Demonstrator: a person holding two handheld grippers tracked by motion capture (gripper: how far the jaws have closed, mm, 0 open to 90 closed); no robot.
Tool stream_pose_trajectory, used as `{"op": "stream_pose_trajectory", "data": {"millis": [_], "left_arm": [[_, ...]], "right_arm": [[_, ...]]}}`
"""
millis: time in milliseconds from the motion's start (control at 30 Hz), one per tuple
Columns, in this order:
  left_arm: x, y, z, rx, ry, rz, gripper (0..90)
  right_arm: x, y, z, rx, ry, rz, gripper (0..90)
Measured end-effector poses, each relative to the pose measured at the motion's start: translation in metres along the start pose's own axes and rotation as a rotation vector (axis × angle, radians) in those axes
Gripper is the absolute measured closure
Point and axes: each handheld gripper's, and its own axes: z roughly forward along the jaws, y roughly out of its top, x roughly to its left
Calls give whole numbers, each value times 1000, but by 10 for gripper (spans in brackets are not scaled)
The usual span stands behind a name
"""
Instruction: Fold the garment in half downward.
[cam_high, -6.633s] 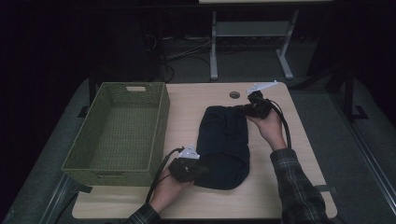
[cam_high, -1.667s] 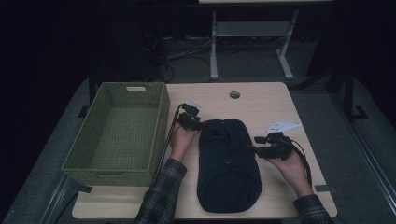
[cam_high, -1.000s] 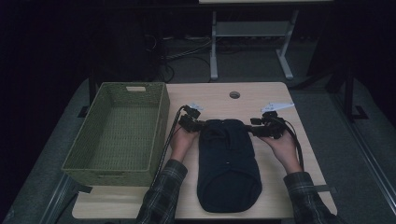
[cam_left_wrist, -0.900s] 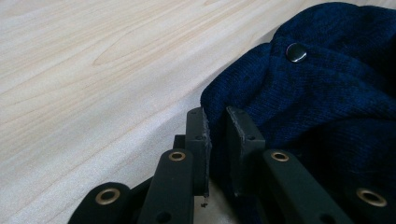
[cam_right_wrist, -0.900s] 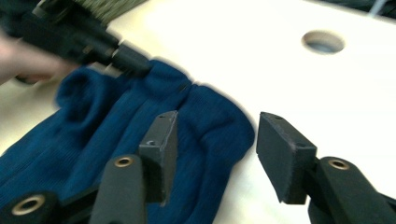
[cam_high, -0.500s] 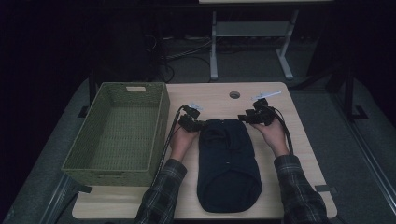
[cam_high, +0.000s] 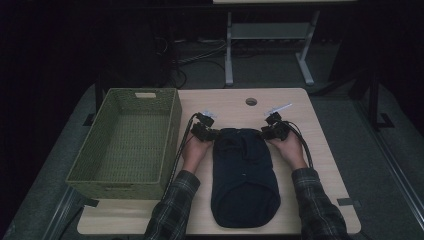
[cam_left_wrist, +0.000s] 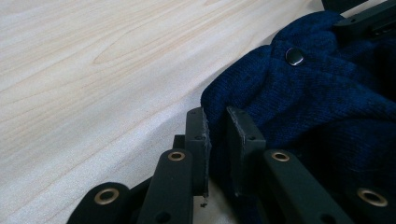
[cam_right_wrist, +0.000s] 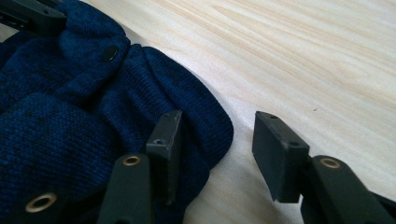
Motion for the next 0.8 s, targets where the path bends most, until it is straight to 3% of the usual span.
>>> {"op": "stream_pose_trajectory", "data": {"millis": [100, 167, 333, 567, 800], "left_arm": [[0, 0, 0, 1, 2, 5, 790], [0, 0, 0, 1, 2, 5, 790], [-3, 2, 1, 7, 16, 12, 791], [-1, 5, 2, -4, 21, -4, 808], [-4, 12, -2, -19, 46, 13, 811]], "right_arm": [[-1, 0, 0, -6, 7, -2, 569], [0, 0, 1, 1, 37, -9, 685], [-1, 1, 0, 10, 53, -11, 769], [2, 3, -2, 15, 27, -17, 799], [3, 8, -15, -30, 8, -20, 799]]}}
